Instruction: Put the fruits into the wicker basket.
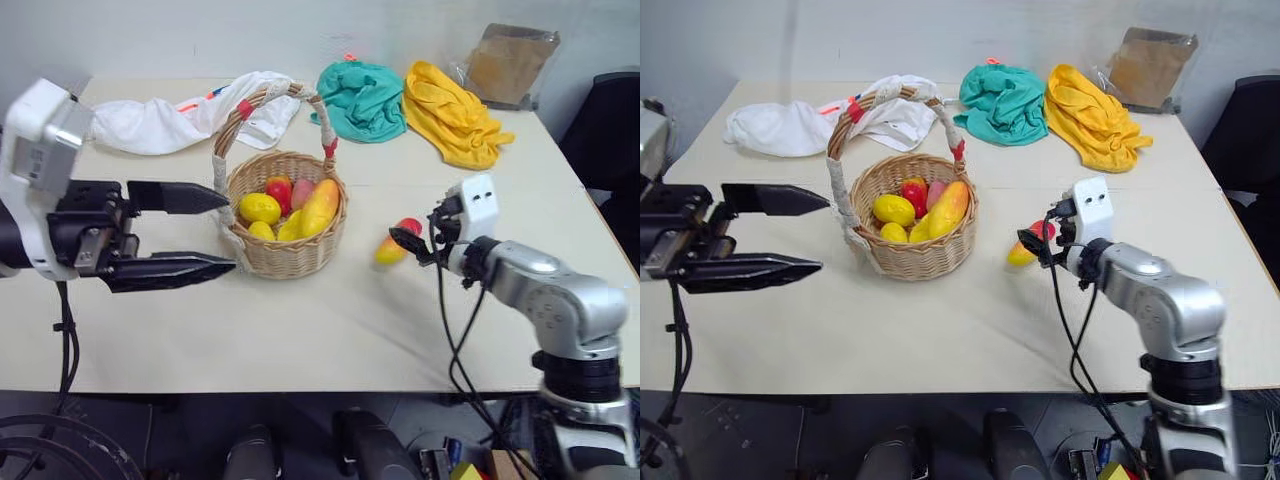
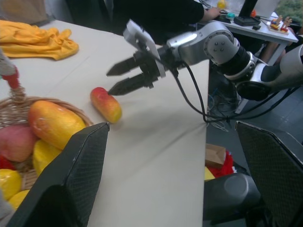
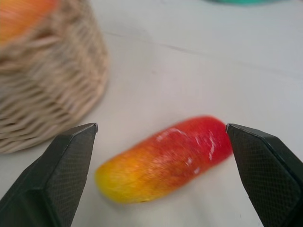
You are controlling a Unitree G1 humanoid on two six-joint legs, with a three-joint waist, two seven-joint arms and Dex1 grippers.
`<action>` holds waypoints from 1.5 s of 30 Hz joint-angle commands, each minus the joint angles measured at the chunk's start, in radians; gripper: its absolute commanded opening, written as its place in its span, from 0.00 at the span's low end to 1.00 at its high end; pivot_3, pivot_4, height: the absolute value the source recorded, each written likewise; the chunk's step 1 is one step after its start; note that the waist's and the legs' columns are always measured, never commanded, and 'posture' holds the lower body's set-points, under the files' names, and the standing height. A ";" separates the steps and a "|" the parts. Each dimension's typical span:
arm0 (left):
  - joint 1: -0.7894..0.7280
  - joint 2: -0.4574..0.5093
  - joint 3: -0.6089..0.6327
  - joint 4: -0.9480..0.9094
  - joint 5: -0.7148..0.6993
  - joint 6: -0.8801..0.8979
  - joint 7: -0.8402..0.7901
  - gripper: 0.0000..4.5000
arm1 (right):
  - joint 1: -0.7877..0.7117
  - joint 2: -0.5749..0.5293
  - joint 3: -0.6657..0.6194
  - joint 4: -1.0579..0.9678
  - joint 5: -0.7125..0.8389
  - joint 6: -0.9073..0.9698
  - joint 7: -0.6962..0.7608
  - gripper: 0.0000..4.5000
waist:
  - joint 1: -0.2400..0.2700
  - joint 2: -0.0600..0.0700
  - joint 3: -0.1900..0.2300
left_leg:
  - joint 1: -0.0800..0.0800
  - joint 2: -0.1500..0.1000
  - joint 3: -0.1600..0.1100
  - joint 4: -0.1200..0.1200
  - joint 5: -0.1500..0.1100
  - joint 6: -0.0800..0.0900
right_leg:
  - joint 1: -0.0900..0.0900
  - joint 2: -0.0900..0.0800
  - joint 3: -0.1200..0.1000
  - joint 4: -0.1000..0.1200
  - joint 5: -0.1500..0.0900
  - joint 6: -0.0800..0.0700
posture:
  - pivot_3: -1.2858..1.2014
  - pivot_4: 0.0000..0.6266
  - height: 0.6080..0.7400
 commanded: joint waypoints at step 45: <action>0.132 0.071 0.177 0.051 0.084 -0.126 -0.025 1.00 | -0.658 0.476 0.030 0.547 0.066 0.054 0.219 0.81 | -0.062 0.001 0.000 | -0.021 0.002 0.001 0.003 0.005 -0.004 | -0.028 0.001 0.001 0.018 -0.001 -0.003 | 0.52 0.24 1.00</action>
